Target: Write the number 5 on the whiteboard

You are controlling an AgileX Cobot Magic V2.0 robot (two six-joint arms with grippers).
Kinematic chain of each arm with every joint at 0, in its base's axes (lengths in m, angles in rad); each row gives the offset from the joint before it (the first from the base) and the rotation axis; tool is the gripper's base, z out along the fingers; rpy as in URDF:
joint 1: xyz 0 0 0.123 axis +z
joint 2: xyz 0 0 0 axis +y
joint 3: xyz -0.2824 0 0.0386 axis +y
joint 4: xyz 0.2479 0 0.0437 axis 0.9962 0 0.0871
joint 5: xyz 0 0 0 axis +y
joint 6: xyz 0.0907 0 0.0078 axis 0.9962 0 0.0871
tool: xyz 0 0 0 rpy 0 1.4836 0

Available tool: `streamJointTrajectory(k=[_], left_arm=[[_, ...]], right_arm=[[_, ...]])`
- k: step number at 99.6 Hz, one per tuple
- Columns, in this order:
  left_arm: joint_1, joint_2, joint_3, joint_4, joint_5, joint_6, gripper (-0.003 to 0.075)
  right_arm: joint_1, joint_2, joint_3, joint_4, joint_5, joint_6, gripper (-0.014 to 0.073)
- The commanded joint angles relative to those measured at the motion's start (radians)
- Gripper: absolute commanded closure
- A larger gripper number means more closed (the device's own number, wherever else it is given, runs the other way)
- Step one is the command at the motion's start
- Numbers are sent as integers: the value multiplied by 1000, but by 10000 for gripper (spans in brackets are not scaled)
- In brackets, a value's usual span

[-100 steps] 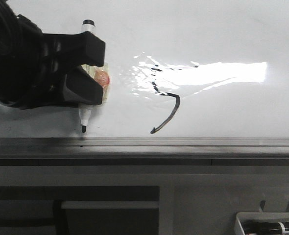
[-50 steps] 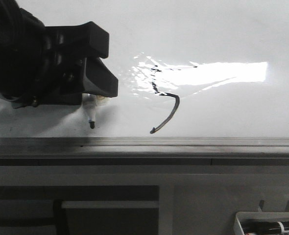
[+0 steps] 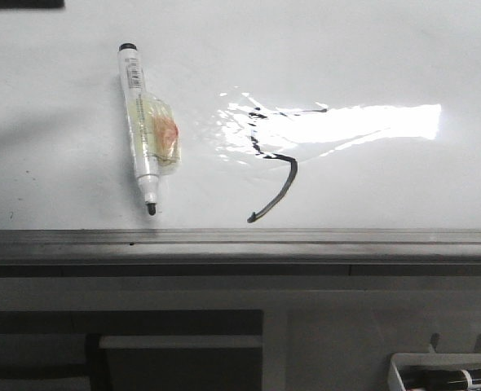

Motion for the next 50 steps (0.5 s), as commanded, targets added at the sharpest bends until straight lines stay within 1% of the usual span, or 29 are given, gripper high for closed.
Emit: streamJointTrajectory(k=[1, 2, 4, 12, 15, 17, 22, 24, 34, 50], left_arm=[[-7, -120, -27, 121, 13, 4, 295], [-7, -128, -27, 121, 13, 4, 295], [-7, -153, -27, 165, 43, 4, 344], [-7, -245, -27, 279, 149, 4, 489], [-7, -272, -27, 323, 208, 4, 560], [-7, -290, -27, 348, 230, 4, 589], [-7, -324, -27, 397, 316, 4, 705], [-7, -337, -27, 414, 335, 4, 734], [-7, -375, -25, 477, 440, 4, 741], [-7, -385, -25, 463, 516, 2, 741]], right_arm=[[-9, -42, 13, -77, -65, 2, 634], [-9, -51, 19, -86, -65, 4, 634], [-9, -66, 42, -95, -65, 7, 634], [-9, -139, 122, -142, -66, 57, 634], [-9, -167, 153, -168, -66, 104, 634], [-9, -191, 177, -191, -66, 136, 634], [-9, -248, 233, -250, -68, 212, 634], [-9, -274, 256, -277, -66, 245, 634], [-9, -393, 347, -351, -66, 359, 634], [-9, -543, 405, -351, -53, 362, 635]])
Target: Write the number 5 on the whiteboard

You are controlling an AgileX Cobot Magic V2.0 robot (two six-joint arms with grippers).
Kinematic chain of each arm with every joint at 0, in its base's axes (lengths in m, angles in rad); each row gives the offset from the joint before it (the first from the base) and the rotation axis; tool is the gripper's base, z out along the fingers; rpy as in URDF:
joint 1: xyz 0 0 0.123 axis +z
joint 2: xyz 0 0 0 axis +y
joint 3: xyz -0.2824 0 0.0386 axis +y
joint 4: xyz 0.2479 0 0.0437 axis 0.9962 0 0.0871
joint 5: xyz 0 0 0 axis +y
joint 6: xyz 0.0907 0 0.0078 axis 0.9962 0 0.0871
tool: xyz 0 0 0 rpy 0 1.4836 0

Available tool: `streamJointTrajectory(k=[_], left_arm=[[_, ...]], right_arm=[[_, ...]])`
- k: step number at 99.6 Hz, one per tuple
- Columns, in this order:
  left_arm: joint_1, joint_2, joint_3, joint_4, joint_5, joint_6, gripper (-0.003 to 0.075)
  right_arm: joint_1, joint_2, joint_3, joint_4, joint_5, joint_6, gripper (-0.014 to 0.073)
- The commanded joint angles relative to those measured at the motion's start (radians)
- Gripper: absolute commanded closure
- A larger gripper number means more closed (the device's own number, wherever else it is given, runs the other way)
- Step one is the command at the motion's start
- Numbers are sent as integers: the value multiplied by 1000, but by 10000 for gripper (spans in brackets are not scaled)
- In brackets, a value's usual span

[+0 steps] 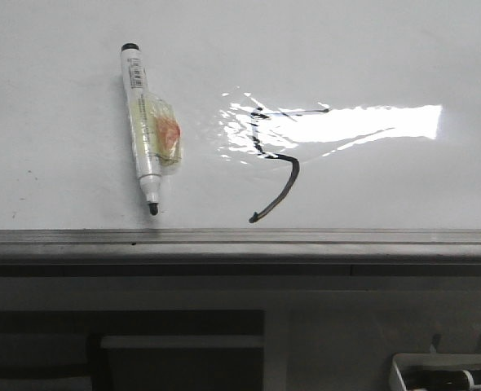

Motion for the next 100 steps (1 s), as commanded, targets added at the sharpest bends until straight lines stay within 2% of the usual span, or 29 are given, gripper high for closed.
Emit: streamJointTrajectory(k=[1, 18, 81, 88, 100], left_arm=[[-7, 0, -26, -10, -16, 0, 741], [-7, 0, -26, -21, -7, 0, 741], [-7, -20, 10, -16, -20, 3, 741], [1, -33, 49, 82, -86, 9, 741], [57, -65, 197, 188, -377, 9, 741]], right_arm=[[-7, -65, 0, -59, -46, 19, 635], [-7, -123, 4, -59, -39, 19, 635], [-7, -123, 4, -59, -39, 19, 635], [-7, -123, 4, -59, -37, 19, 635], [-7, -123, 4, -59, -37, 19, 635]])
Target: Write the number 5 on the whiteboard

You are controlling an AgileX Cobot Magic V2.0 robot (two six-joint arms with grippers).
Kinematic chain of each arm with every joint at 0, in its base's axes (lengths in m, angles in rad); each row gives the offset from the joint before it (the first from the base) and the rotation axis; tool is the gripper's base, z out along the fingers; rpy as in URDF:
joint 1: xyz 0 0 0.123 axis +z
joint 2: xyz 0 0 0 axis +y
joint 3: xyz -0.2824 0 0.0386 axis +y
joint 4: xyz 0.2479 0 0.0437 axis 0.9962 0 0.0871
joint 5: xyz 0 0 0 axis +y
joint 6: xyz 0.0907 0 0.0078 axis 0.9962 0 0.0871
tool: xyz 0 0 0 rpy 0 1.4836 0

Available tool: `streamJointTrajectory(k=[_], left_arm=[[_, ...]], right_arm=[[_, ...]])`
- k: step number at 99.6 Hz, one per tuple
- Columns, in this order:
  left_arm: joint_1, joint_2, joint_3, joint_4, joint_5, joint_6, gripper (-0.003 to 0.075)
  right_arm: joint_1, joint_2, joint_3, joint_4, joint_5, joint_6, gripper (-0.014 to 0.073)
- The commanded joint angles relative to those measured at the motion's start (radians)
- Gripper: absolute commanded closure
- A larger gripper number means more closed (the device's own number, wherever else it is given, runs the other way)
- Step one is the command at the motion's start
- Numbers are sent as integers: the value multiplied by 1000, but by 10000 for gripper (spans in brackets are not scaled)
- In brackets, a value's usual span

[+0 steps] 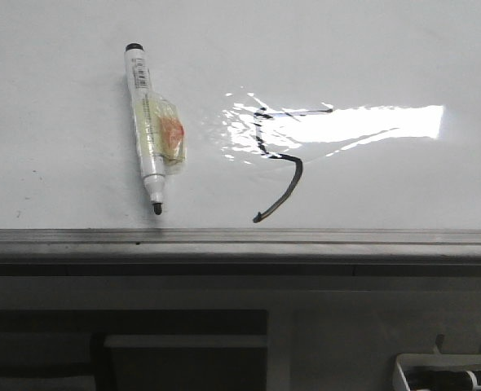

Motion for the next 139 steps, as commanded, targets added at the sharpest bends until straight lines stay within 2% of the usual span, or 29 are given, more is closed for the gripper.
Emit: streamJointTrajectory(k=[1, 12, 17, 25, 41, 54, 75, 94, 109, 139], left_arm=[[46, -20, 76, 79, -306, 3, 741], [163, -78, 246, 79, -577, -12, 741], [214, -114, 307, 72, -632, -48, 741], [285, -185, 378, 72, -633, -111, 741], [417, -356, 467, 70, -521, -202, 741], [516, -468, 499, 64, -421, -207, 741], [624, -524, 499, 64, -213, -207, 741], [647, -524, 499, 30, -55, -207, 741], [647, -524, 499, -55, -56, -207, 741], [647, -524, 499, -57, -56, -207, 741]], right_arm=[[-7, 14, -25, -45, -50, 1, 635], [-7, 14, -25, -45, -50, 1, 635], [-7, 14, -25, -45, -50, 1, 635], [-7, 14, -25, -45, -50, 1, 635], [-7, 14, -25, -45, -50, 1, 635], [-7, 14, -25, -45, -50, 1, 635], [-7, 14, -25, -45, -50, 1, 635], [-7, 14, -25, -45, -49, 1, 635], [-7, 14, -25, -45, -46, 1, 635], [-7, 14, -25, -45, -46, 1, 635]])
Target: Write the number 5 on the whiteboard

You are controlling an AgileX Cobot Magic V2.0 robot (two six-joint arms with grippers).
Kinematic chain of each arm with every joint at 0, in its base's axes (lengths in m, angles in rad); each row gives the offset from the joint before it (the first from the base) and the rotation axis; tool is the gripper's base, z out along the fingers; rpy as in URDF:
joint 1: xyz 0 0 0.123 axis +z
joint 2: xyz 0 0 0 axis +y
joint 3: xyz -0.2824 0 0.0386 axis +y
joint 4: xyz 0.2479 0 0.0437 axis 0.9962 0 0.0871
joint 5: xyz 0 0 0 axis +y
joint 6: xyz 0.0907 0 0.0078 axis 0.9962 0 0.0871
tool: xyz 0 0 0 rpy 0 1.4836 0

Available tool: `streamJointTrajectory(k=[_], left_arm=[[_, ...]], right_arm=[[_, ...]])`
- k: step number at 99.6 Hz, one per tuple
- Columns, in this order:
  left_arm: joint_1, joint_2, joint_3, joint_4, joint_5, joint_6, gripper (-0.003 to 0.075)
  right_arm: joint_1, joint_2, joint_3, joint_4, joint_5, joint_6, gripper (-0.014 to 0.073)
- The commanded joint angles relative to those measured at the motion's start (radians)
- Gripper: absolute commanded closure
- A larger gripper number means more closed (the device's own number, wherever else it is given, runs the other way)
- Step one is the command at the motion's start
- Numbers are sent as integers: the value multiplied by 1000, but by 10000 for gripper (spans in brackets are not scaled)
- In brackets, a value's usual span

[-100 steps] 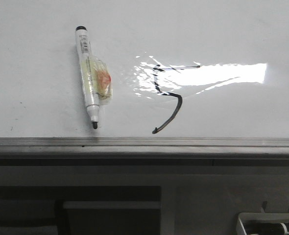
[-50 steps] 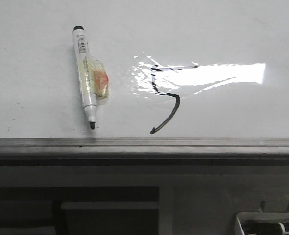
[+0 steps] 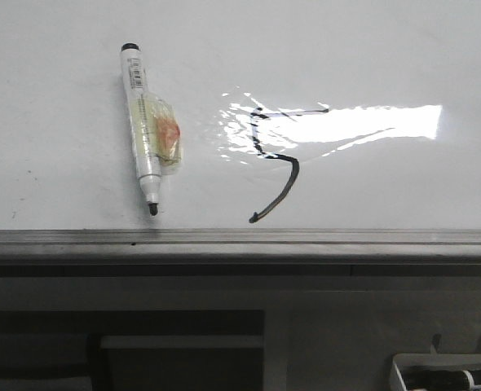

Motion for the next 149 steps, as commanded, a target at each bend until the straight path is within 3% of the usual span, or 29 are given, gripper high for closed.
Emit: streamJointTrajectory(k=[1, 70, 81, 96, 105, 115, 132, 149], left_arm=[[1, -27, 17, -14, -65, -5, 741], [1, -27, 17, -14, -65, -5, 741], [1, -27, 17, -14, -65, -5, 741], [1, -27, 17, -14, -65, -5, 741], [1, -27, 17, -14, -65, -5, 741], [1, -27, 17, -14, -65, -5, 741], [1, -27, 17, -14, -65, -5, 741], [1, -27, 17, -14, -65, -5, 741]], right_arm=[[-7, 14, -25, -45, -50, 1, 635], [-7, 14, -25, -45, -50, 1, 635], [-7, 14, -23, -50, 57, 1, 635], [-7, 14, 23, -50, 32, 1, 635], [-25, 19, 45, 7, 19, 1, 635], [-115, 50, 68, 74, -54, -6, 635], [-422, 131, 158, 349, -238, -158, 635], [-718, 135, 338, 519, -604, -285, 635]])
